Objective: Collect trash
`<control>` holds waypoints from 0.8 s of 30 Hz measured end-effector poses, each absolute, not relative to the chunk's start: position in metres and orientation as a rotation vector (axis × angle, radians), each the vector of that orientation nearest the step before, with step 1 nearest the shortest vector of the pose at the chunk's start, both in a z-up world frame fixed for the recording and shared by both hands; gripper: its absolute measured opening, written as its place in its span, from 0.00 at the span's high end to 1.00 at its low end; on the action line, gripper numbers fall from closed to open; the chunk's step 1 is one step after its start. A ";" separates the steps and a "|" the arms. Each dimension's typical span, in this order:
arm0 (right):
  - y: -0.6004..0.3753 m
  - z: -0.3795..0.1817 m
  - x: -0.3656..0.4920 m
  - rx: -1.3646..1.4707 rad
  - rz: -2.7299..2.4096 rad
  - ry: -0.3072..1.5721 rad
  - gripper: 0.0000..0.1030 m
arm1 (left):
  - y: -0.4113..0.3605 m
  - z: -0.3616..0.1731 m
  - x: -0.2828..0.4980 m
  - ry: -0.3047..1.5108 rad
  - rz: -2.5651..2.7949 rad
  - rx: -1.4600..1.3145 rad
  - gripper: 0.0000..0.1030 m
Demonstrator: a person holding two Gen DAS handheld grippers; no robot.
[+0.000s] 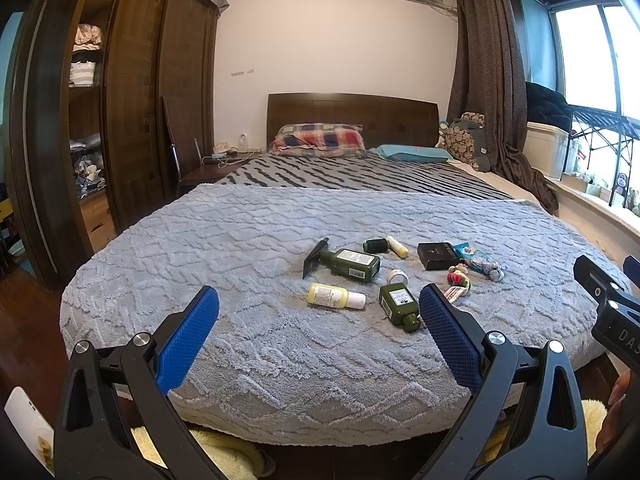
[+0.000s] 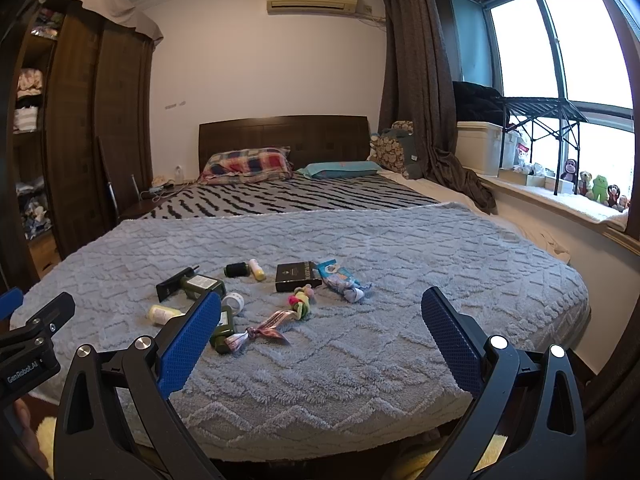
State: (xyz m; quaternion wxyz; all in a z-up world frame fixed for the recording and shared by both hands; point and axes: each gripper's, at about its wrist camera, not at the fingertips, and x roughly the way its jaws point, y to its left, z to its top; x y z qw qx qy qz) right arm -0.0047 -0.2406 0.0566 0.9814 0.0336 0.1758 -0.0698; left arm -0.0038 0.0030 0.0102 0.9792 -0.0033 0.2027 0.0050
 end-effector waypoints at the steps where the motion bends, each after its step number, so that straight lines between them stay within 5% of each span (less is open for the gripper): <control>1: -0.241 0.056 -0.005 0.067 -0.141 0.354 0.03 | 0.003 0.010 -0.004 0.409 0.010 -0.006 0.08; 24: -0.240 0.026 0.018 0.003 -0.136 0.365 0.03 | 0.008 -0.017 0.029 0.494 0.041 0.007 0.08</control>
